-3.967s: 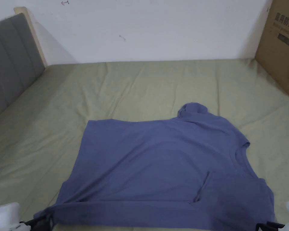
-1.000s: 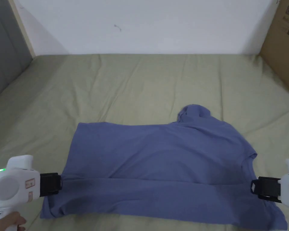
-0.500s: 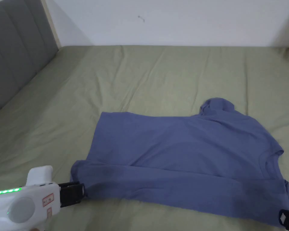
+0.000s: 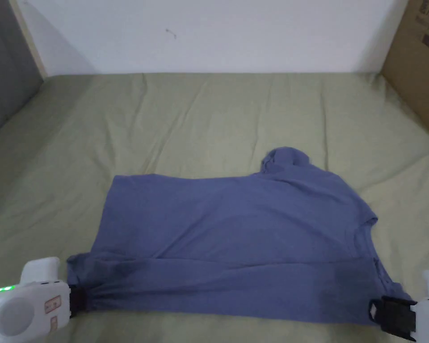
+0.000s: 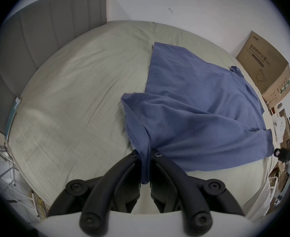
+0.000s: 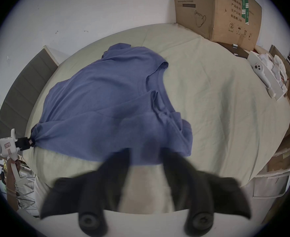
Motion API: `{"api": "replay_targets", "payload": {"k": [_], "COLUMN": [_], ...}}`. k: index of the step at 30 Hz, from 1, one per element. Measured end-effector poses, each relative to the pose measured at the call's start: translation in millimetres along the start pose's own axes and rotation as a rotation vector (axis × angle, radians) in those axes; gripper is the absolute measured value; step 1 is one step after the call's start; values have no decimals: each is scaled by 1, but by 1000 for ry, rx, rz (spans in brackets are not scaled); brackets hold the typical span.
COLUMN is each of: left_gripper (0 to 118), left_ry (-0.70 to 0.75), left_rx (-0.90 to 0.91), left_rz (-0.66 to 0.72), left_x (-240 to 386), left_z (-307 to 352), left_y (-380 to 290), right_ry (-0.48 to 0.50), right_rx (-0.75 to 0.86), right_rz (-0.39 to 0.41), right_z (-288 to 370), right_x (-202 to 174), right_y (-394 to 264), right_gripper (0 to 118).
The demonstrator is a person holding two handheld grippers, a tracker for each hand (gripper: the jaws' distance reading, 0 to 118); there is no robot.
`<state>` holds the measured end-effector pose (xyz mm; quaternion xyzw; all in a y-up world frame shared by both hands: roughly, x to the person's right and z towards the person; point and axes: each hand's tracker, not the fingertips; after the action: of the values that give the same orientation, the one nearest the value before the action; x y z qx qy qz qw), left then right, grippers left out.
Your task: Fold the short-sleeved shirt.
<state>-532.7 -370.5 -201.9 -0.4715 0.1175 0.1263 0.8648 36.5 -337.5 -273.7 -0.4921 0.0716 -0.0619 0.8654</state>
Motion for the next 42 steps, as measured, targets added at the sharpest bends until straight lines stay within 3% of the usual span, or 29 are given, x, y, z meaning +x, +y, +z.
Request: {"api": "replay_targets", "payload": {"k": [1,4,5,6,7,8,9,10,11,13,20,22,31,32,33,34,35,36,38,39,40,41,42], "left_gripper": [8,8,8,8,8,8,8,8,8,8,8,8,13,28,62,85,98,100,99,93,78,55,22], "left_ry": [-1,-16,-19,-23,-25,-27,-27,-26,-22,-26,-34,-12,33,36,54,95,92,89,59,38,5,-18,-14], "left_rx": [2,8,11,13,13,11,10,16,17,17,46,52,4,7,-3,-12,-6,10,97,111,140,163,166], "left_rz": [-1,13,14,12,12,14,10,-1,-11,-28,-86,-125,-140,-126,-102,-90,-83,-76,-45,-33,-29,-29,-32], "left_x": [0,-1,-2,-2,-2,-1,-1,0,2,3,5,6,-5,-8,-9,-10,-11,-12,-10,-6,-4,1,8], "left_z": [2,9,10,11,12,13,15,16,18,24,62,74,90,87,85,85,84,90,107,117,123,128,132], "left_y": [0,0,0,0,1,1,1,1,4,6,6,-1,-68,-72,-74,-74,-73,-71,-64,-57,-53,-47,-41], "right_ry": [3,-26,-25,-33,-79,-66,6,47,15,-3,51,58,56,57,47,35,7,-7,-16,-11,-9,4,23], "right_rx": [-3,-122,-158,-165,-134,-111,-114,-104,-110,-125,-92,-80,-152,-150,-146,-139,-131,-126,-64,-56,-45,-18,13], "right_rz": [-3,-34,-30,-21,22,23,14,-13,-51,23,-21,23,-1,-1,-10,-15,-12,7,39,48,57,72,87], "right_z": [-7,-38,-48,-54,-52,-45,-35,-33,-34,-33,12,28,40,37,34,34,35,37,48,53,56,62,66], "right_x": [3,11,13,12,7,4,2,2,2,-3,9,8,16,17,16,15,12,10,7,4,2,-1,-5], "right_y": [3,5,2,-3,-7,-7,-3,-2,0,2,9,2,-71,-76,-79,-80,-78,-76,-69,-63,-56,-48,-41], "right_gripper": [85,86,79,64,60,41,4,4,4,4,4,4,4,5,16,41,71,88,88,88,86,82,62]}}
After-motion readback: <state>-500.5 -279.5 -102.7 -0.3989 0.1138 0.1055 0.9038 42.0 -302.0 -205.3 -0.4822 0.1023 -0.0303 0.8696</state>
